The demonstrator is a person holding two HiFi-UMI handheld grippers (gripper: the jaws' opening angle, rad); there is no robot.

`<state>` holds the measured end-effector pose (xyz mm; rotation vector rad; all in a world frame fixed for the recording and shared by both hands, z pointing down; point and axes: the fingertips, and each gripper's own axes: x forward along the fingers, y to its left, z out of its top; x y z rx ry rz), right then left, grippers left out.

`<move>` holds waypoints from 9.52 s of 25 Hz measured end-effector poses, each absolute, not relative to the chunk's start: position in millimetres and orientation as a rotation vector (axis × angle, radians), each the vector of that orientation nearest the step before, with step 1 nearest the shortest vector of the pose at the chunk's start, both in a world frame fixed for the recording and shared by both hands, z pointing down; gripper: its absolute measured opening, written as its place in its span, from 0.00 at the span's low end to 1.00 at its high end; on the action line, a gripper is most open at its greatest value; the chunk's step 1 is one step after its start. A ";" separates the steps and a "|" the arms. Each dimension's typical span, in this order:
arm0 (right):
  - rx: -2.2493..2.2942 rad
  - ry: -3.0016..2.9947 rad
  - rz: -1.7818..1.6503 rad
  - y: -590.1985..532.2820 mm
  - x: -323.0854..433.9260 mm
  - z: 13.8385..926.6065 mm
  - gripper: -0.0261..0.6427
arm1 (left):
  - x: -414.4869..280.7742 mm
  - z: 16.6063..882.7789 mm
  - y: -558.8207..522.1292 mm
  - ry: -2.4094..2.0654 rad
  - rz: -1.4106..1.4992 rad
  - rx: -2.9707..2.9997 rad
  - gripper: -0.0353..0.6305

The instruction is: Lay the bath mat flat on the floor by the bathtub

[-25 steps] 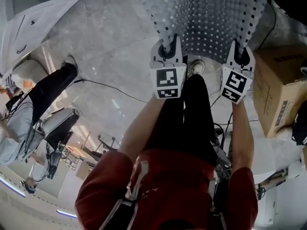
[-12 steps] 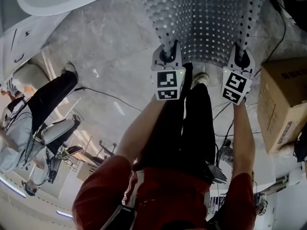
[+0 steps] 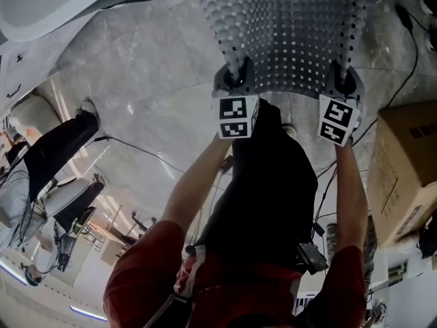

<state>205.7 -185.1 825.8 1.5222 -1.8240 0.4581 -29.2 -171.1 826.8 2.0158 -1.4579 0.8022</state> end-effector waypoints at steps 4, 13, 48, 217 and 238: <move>1.500 -1.841 0.419 -197.5 203.8 869.9 0.15 | -35.6 873.1 -178.8 -1.478 0.780 1.998 0.13; 1.482 -1.885 0.324 -233.5 197.9 953.7 0.16 | -53.6 961.1 -207.3 -1.548 0.722 2.032 0.13; 1.419 -1.705 0.415 -262.9 244.1 1093.9 0.21 | -113.8 1095.1 -238.8 -1.523 0.889 1.869 0.22; 1.799 -2.459 -0.070 -111.1 -21.9 25.5 0.06 | -127.5 24.3 -116.9 -1.644 0.017 2.750 0.07; 1.843 -2.422 -0.060 -120.8 -7.0 23.9 0.06 | -120.7 25.9 -122.7 -1.625 0.003 2.750 0.07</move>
